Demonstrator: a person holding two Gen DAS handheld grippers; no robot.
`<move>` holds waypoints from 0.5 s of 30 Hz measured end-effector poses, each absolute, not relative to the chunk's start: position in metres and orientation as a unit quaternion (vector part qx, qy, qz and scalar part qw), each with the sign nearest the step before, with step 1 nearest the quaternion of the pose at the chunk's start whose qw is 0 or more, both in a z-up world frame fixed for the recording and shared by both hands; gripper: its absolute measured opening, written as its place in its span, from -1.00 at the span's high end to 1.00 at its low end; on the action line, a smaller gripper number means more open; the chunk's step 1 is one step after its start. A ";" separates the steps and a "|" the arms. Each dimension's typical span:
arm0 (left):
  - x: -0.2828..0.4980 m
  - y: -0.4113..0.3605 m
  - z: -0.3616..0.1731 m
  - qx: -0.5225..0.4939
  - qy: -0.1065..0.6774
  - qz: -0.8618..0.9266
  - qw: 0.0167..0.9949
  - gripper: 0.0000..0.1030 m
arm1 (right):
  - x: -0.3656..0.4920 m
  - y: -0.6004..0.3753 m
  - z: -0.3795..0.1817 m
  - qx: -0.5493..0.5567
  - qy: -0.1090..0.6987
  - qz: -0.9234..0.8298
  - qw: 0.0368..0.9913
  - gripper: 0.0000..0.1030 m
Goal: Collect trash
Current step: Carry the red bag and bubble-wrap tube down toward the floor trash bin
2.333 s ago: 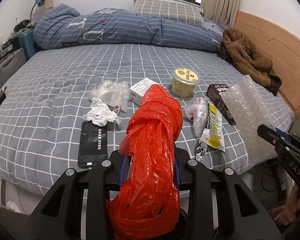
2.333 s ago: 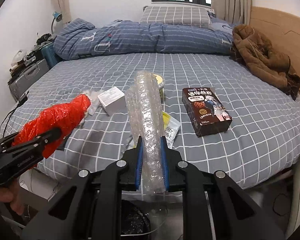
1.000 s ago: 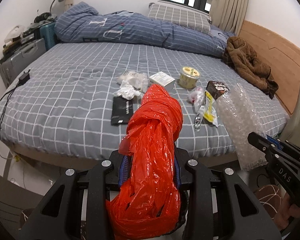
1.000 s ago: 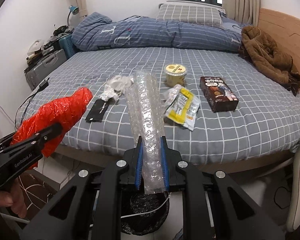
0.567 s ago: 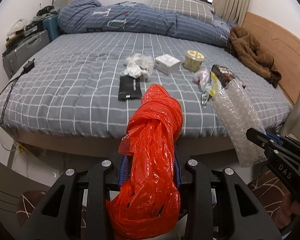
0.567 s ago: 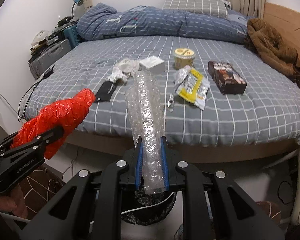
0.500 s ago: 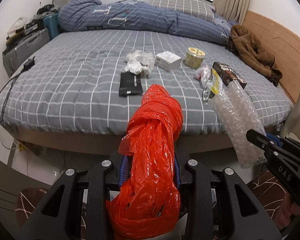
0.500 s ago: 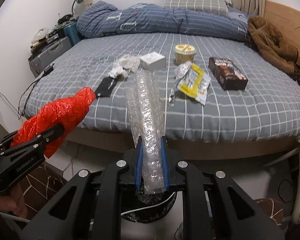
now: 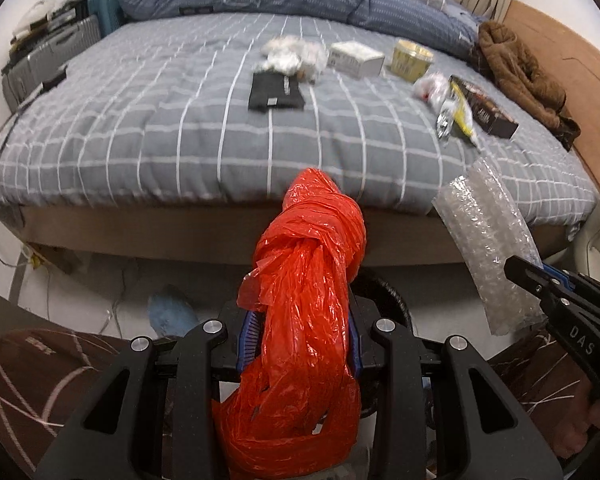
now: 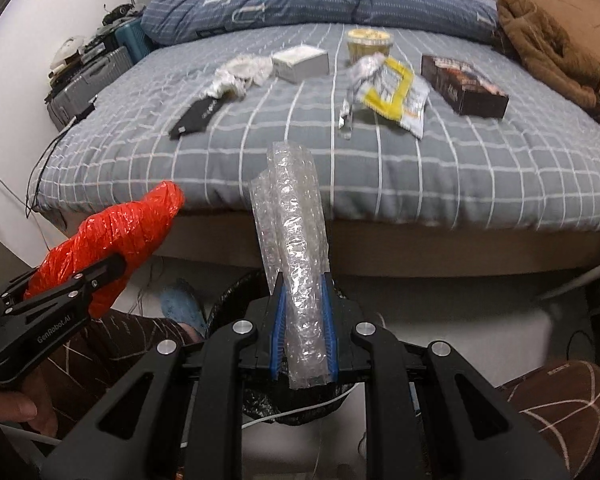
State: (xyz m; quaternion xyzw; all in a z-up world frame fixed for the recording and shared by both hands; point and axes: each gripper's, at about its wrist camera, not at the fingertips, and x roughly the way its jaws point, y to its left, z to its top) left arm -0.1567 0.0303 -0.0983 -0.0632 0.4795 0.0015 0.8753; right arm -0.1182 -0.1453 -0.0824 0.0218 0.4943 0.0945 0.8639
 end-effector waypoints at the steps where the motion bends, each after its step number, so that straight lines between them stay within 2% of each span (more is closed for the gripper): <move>1: -0.156 0.032 -0.103 -0.066 0.483 0.001 0.873 0.34 | -0.118 -0.145 -0.087 0.021 0.498 0.094 0.862 0.70; 15: -0.137 0.044 -0.168 -0.071 0.532 0.005 0.844 0.34 | -0.104 -0.131 -0.171 -0.003 0.567 0.094 0.818 0.69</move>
